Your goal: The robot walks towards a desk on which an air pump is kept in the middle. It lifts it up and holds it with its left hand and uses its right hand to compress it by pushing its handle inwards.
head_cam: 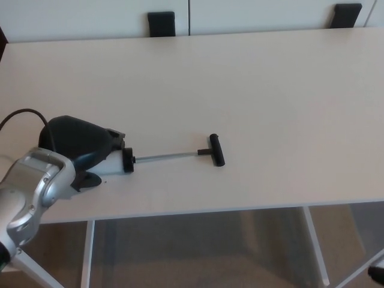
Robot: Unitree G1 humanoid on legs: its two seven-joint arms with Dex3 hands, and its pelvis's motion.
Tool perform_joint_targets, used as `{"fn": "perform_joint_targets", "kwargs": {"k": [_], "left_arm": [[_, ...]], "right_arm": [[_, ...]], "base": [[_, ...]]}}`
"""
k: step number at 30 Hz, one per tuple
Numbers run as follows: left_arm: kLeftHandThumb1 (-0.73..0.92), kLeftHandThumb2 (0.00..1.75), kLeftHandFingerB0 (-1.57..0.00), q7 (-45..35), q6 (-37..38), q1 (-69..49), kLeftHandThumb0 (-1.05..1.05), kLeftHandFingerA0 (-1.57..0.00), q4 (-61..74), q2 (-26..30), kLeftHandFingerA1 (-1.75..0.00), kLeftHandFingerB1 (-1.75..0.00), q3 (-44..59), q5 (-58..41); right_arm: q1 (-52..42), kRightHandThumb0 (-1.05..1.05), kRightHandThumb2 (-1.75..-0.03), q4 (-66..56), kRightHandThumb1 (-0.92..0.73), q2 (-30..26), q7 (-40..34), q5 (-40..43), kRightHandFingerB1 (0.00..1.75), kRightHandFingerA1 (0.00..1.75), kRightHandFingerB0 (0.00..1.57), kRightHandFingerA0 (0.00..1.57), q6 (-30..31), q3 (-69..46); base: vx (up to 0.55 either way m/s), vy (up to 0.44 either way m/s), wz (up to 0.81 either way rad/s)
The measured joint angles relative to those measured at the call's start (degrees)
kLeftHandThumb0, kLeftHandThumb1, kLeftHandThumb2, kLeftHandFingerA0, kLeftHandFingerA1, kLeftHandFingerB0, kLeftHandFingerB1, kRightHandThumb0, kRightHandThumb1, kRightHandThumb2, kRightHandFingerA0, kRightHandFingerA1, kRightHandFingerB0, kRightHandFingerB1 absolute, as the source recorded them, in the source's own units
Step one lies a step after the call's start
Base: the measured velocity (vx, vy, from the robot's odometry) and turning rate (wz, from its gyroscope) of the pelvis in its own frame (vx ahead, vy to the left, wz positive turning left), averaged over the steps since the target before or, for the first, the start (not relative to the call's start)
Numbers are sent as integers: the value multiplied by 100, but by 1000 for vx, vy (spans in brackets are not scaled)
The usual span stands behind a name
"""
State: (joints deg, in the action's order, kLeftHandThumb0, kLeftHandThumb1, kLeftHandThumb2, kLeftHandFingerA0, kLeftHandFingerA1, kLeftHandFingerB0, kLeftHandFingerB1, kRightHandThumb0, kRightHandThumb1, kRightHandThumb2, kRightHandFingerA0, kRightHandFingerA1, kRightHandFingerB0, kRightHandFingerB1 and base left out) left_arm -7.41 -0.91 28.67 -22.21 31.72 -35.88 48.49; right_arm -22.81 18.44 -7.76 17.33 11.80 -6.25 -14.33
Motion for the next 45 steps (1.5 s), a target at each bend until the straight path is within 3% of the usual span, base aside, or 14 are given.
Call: {"fn": "perform_joint_targets", "kwargs": {"k": [1,7,8,9,10,19,20,22,23,29,33,35,36,45], "left_arm": [[81,67,-70,-1,10,0,-25,-74,8,0,-152,-51,14,-5],[85,69,-69,-4,38,0,-29,-79,46,-1,-147,-49,51,-22],[89,66,-60,-6,45,1,-32,-77,68,-2,-157,-116,57,-25],[89,66,-60,-7,46,1,-32,-77,71,-2,-157,-116,57,-25],[86,70,-75,-12,52,1,-33,-81,115,-8,-151,-70,59,-26],[86,69,-77,-29,72,1,-31,-86,346,-64,-143,-58,59,-28],[67,105,-70,-29,72,1,-28,-97,346,-64,-113,-71,59,-28],[67,105,-70,-41,88,1,-28,-97,431,-74,-113,-71,59,-30],[85,66,-73,-47,94,1,-29,-90,465,-76,-130,-51,59,-31],[83,67,-75,-65,127,2,-26,-78,665,-90,-164,-81,60,-34],[84,64,-65,-80,150,19,-28,-74,866,-111,-170,-103,66,-43],[84,64,-65,-82,155,23,-28,-74,895,-115,-170,-103,70,-45],[85,68,-80,-87,176,34,-28,-78,961,-127,-164,-73,76,-46],[74,63,-78,-176,257,174,-27,-73,1263,-175,-161,-67,94,-42]], "right_arm": [[-310,-48,-63,-359,-72,149,-18,-4,40,43,59,69,-105,-16],[-1007,-56,-72,-1306,-66,611,-82,-12,41,45,48,54,-483,-77],[-1121,-47,-63,-1544,-79,723,-96,-12,35,41,42,47,-575,-93],[-1130,-47,-63,-1576,-79,737,-98,-11,35,41,42,47,-590,-96],[-1259,-51,-64,-1929,-79,883,-121,-12,32,37,37,44,-709,-123],[-1432,-56,-66,-3402,-84,1266,-252,-35,28,30,23,26,-984,-413],[-1432,-56,-65,-3402,-83,1266,-252,-35,28,33,25,28,-984,-413],[-1409,-56,-65,-3792,-83,1295,-302,-54,28,33,25,28,-1039,-539],[-1370,-56,-65,-3954,-81,1298,-327,-66,29,32,26,29,-1058,-606],[-1033,-66,-93,-4729,-68,1292,-455,-148,40,42,13,17,-1112,-855],[-226,-69,-66,-5397,-87,1136,-604,-330,27,37,15,19,-1111,-976],[-65,-69,-66,-5461,-87,1099,-625,-375,27,37,15,19,-1097,-977],[321,-37,-109,-5523,-51,991,-668,-482,49,51,0,0,-1066,-962],[2105,-73,-104,-4904,-68,432,-798,-891,31,43,0,4,-762,-729]], "base": [[0,0,0],[0,0,0],[0,0,0],[0,0,0],[0,0,0],[0,0,0],[0,0,0],[0,0,0],[0,0,0],[0,0,0],[0,0,0],[0,0,0],[0,0,0],[0,0,0]]}}
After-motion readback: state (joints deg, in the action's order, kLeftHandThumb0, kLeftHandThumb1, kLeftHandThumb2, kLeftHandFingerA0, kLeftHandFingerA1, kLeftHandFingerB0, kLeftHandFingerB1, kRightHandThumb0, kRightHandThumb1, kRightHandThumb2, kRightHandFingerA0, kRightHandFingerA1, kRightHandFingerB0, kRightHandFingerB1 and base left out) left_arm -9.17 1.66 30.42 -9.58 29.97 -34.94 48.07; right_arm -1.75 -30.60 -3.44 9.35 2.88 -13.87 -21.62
